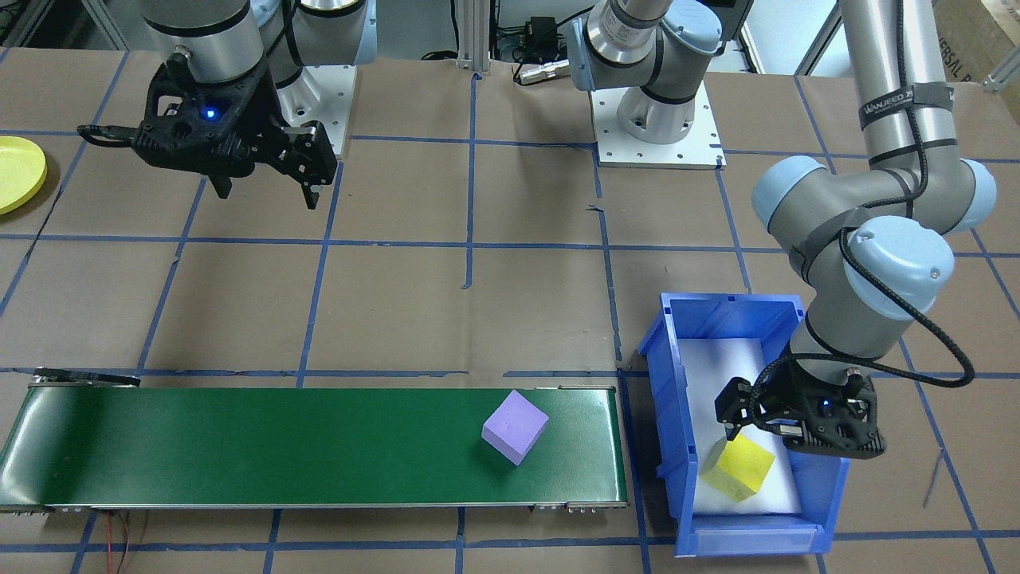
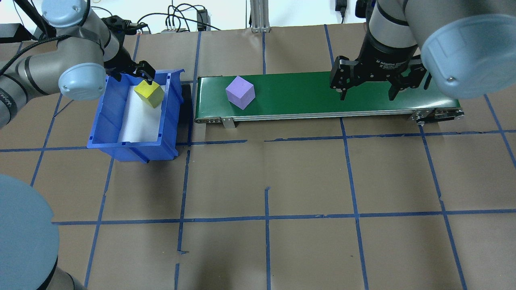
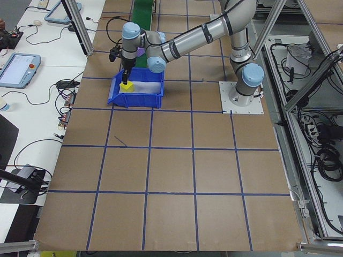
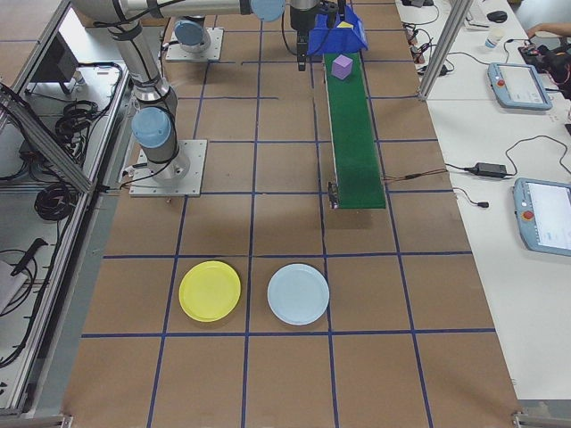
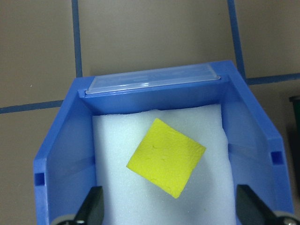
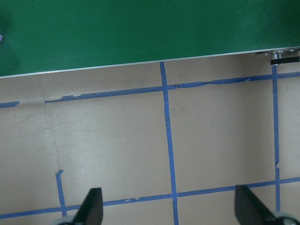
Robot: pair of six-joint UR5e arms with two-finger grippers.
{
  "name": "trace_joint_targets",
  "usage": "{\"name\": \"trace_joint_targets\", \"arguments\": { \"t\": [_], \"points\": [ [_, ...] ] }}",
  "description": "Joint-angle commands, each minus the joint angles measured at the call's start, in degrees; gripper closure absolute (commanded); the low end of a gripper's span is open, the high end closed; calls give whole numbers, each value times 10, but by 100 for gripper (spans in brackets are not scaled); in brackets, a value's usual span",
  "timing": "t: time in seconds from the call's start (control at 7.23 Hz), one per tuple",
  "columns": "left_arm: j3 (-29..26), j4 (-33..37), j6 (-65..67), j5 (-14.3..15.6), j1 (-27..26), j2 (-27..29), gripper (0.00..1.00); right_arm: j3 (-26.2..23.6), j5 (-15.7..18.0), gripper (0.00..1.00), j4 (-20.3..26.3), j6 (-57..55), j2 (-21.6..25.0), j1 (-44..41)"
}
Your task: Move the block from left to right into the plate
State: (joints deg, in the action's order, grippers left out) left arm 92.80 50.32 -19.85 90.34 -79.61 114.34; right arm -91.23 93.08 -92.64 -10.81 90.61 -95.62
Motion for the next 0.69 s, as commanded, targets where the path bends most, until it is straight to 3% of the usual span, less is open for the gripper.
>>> {"name": "trace_joint_targets", "arguments": {
  "t": [0.0, 0.41, 0.55],
  "points": [
    [8, -3, -76, 0, 2, 15, 0, 0, 0, 0, 0, 0, 0, 0],
    [2, -3, -160, -3, 11, 30, 0, 0, 0, 0, 0, 0, 0, 0],
    [6, -3, -204, -22, 15, 32, 0, -1, 0, 0, 0, 0, 0, 0]
  ]
}}
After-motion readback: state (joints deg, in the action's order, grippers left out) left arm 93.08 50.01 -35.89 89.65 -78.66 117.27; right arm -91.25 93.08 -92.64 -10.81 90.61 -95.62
